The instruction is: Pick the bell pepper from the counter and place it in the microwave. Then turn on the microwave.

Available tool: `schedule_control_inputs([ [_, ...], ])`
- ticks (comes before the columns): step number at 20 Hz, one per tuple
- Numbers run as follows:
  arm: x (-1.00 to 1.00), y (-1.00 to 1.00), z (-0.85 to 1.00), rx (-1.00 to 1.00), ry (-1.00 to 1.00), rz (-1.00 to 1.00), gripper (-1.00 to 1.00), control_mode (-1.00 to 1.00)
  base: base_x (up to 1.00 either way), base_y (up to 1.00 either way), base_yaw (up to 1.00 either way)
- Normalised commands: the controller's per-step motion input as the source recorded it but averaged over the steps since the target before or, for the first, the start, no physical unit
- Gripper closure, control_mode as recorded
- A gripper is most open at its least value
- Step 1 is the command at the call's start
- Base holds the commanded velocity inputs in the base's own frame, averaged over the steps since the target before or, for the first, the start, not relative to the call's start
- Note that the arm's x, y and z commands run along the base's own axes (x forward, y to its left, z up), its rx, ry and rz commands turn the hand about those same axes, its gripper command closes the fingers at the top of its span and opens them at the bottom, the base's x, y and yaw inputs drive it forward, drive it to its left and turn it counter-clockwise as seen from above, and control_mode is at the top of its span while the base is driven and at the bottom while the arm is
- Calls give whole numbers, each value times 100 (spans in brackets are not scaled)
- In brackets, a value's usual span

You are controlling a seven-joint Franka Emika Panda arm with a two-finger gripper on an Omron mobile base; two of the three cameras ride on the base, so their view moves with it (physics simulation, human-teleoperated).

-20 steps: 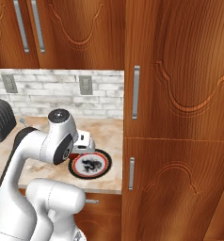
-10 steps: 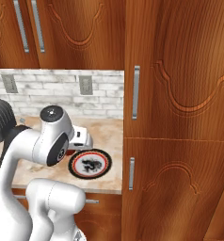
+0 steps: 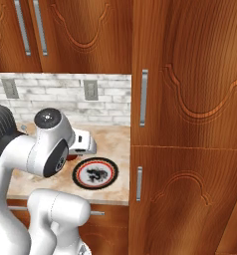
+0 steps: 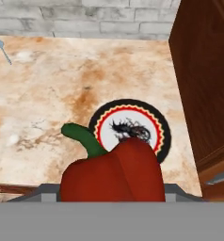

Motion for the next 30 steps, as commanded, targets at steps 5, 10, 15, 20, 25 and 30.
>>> schedule_control_inputs([
  [5, -28, 0, 11, 0, -15, 0, 100, -100, 0, 0, 0],
  [10, -26, 3, 14, -1, -14, 0, 100, -100, 0, 0, 0],
  [15, -26, 10, 14, -2, -11, -1, 100, -100, 0, 0, 0],
  [20, -22, 14, 7, -1, -9, -1, 100, -100, 0, 0, 0],
  [25, -25, 5, 6, 0, -9, -1, 100, -100, 0, 0, 0],
  [30, -23, 2, 2, 0, -8, -1, 100, -100, 0, 0, 0],
])
